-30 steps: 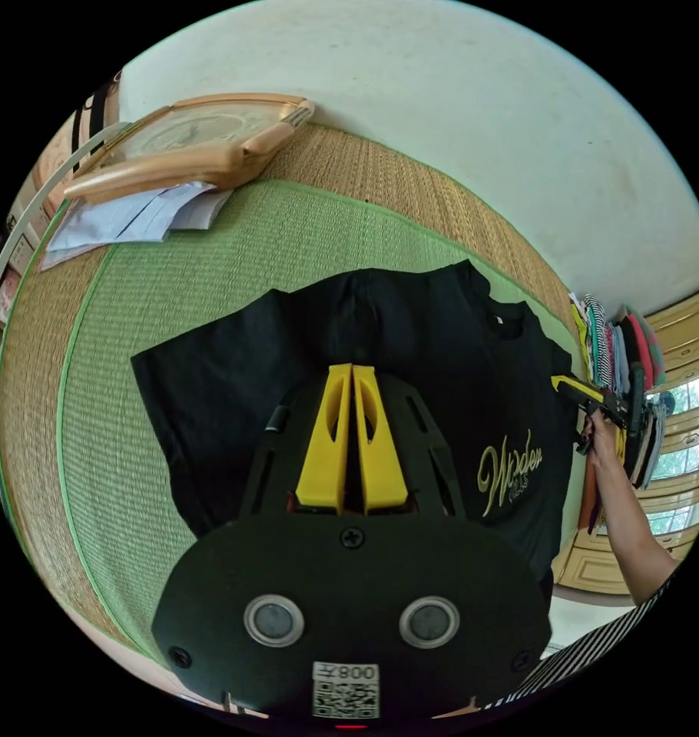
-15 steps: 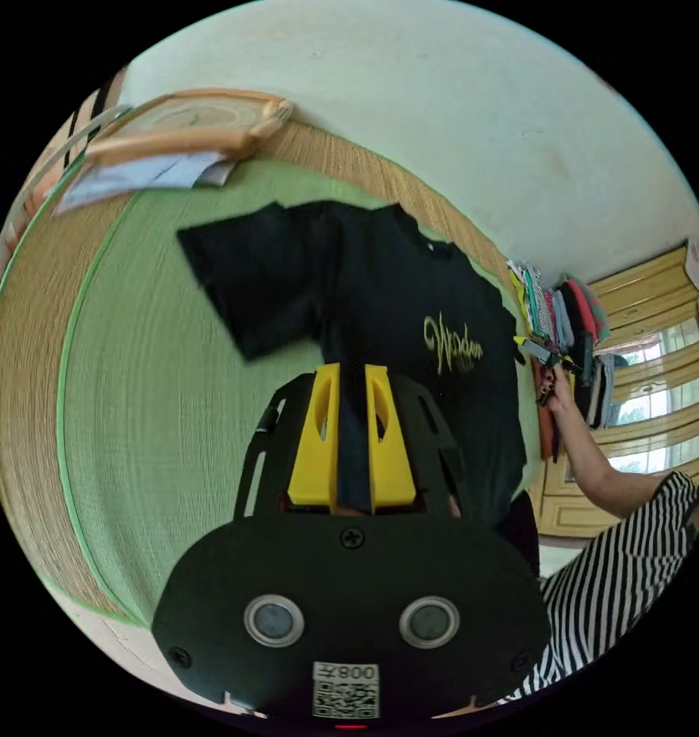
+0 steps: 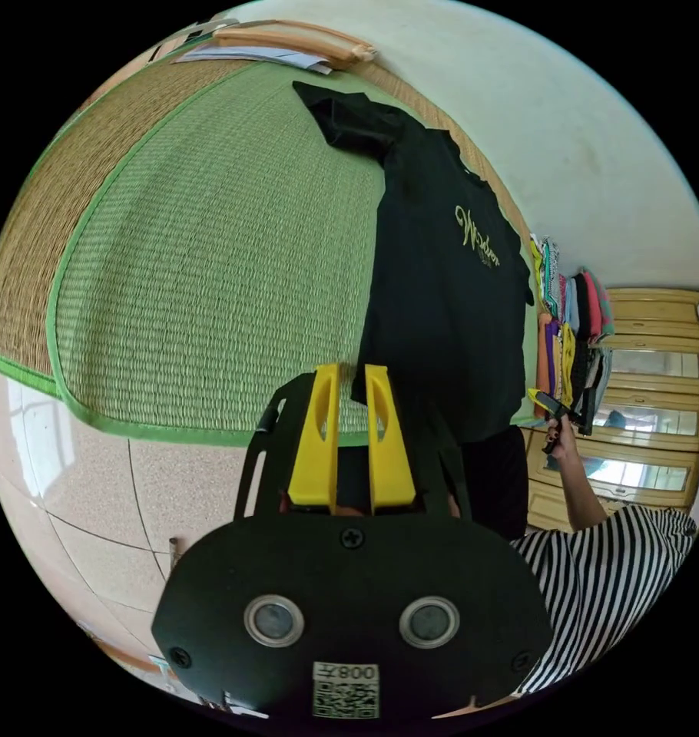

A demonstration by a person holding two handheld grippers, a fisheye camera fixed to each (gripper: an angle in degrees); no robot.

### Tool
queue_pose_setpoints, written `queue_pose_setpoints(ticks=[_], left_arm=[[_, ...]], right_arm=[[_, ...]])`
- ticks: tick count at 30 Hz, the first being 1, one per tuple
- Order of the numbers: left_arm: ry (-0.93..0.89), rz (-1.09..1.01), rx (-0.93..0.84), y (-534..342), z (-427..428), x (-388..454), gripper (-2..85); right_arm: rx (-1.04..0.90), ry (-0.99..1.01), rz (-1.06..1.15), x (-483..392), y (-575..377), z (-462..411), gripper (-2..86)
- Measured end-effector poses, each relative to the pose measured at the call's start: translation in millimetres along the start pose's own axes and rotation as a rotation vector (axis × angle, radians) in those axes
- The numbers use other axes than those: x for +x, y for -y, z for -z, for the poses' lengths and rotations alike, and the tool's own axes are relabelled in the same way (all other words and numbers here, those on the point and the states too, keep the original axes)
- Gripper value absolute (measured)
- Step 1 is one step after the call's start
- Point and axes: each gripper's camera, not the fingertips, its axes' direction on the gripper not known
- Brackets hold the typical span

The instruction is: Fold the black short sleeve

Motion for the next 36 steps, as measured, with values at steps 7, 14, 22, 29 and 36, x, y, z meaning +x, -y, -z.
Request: queue_pose_setpoints(ticks=[7,14,22,29,36], left_arm=[[0.085,-0.005,-0.062,2.9,-18.6,26.4,1.6],[0.121,-0.03,-0.084,-9.2,-29.2,61.1,0.3],[0.082,0.011,-0.075,-33.9,-35.9,85.0,0.2],[0.091,0.007,-0.082,-40.6,-49.0,125.1,0.3],[0.121,0.039,0.015,-42.3,-37.1,166.3,0.6]], right_arm=[[-0.011,-0.118,0.006,-11.2,-6.2,-24.5,1.5],[-0.039,0.006,-0.02,7.2,-34.6,-34.5,0.3],[-0.034,0.082,-0.028,32.6,-83.7,-45.8,0.1],[-0.043,0.107,-0.025,52.0,-99.0,-56.7,0.2],[0.021,0.169,-0.068,81.7,-122.6,-58.6,0.5]])
